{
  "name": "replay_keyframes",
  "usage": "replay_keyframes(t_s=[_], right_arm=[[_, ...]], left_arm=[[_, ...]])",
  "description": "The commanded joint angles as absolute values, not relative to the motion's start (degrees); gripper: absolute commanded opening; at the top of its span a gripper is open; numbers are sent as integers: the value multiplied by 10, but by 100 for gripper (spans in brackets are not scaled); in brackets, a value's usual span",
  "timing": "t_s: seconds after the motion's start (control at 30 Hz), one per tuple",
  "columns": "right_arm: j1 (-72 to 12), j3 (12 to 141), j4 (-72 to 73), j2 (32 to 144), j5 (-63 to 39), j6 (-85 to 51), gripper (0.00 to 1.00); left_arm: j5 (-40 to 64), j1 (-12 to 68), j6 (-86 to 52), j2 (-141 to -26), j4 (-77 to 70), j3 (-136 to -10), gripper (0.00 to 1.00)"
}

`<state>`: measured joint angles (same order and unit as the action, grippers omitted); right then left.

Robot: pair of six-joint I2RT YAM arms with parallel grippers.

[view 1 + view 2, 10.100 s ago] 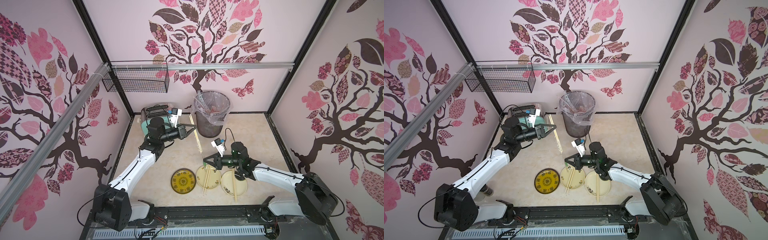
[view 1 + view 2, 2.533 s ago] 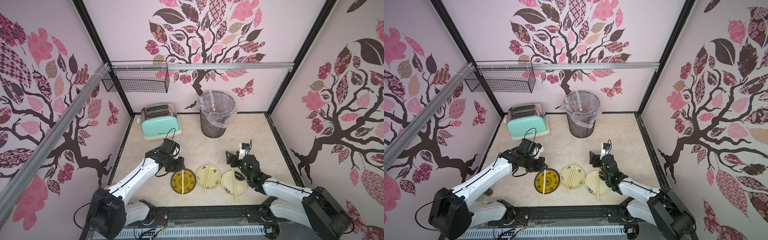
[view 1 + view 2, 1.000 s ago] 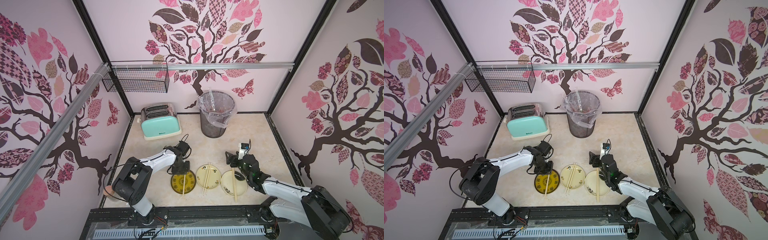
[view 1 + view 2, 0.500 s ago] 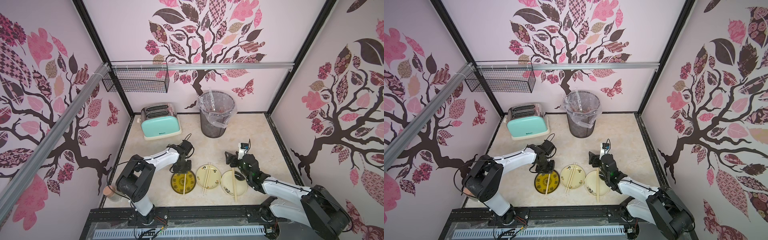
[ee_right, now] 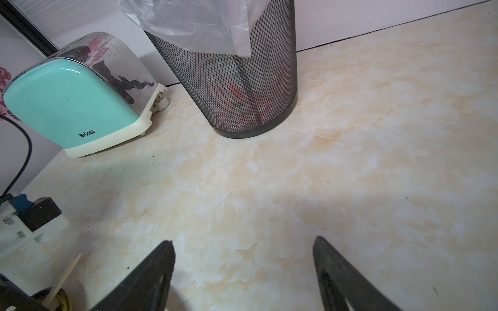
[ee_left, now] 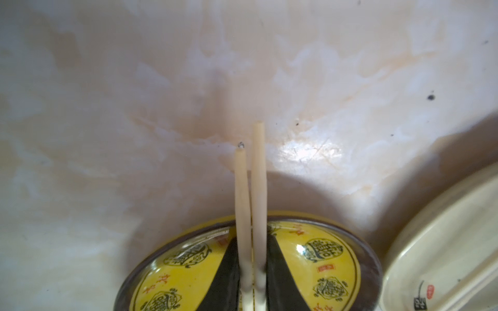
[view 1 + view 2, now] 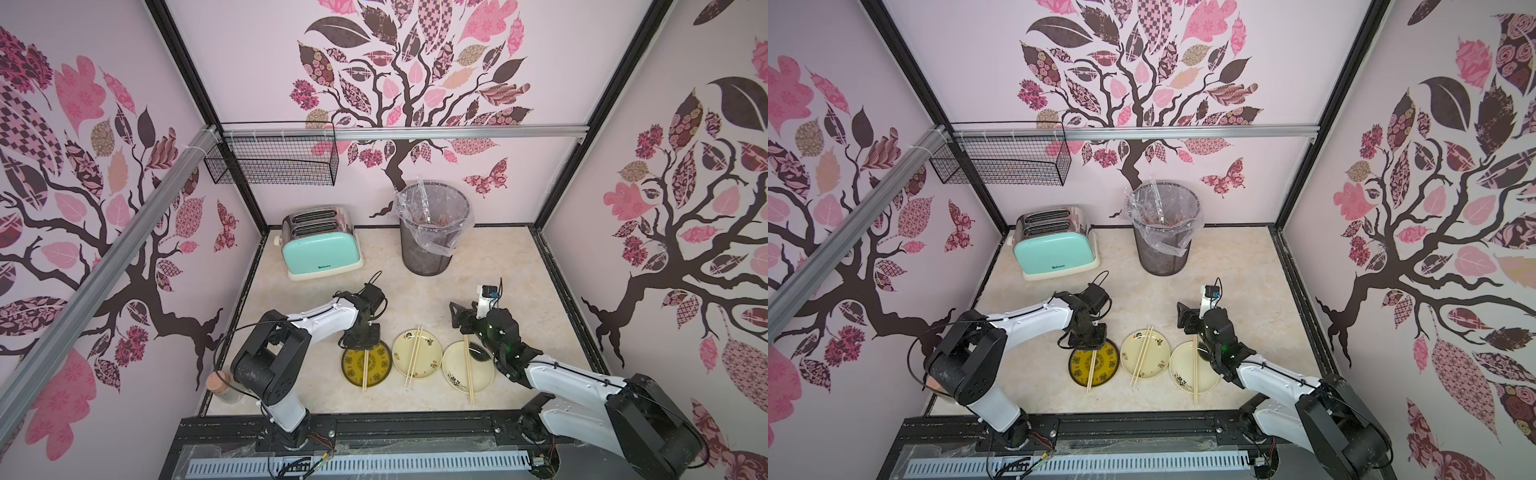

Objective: Remove the packaging of disposable chopsticks
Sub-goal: Place the disposable chopsticks on the plate.

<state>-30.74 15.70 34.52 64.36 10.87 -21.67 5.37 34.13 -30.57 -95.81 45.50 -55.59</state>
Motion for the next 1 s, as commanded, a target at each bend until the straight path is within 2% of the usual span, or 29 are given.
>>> replay_keyframes(t_s=[0.0,0.23,0.4,0.97], right_arm=[[-311,171,340,636,109,-214,84],[-312,170,344,636,107,-214,84],[-312,163,350,627,107,-214,84],[-311,159,348,619,107,-213,85]], left_arm=[[35,341,-308,-956,457,-536,21],[35,341,-308,-949,465,-544,23],[38,341,-310,-938,462,-550,28],[39,342,-310,-914,458,-537,29]])
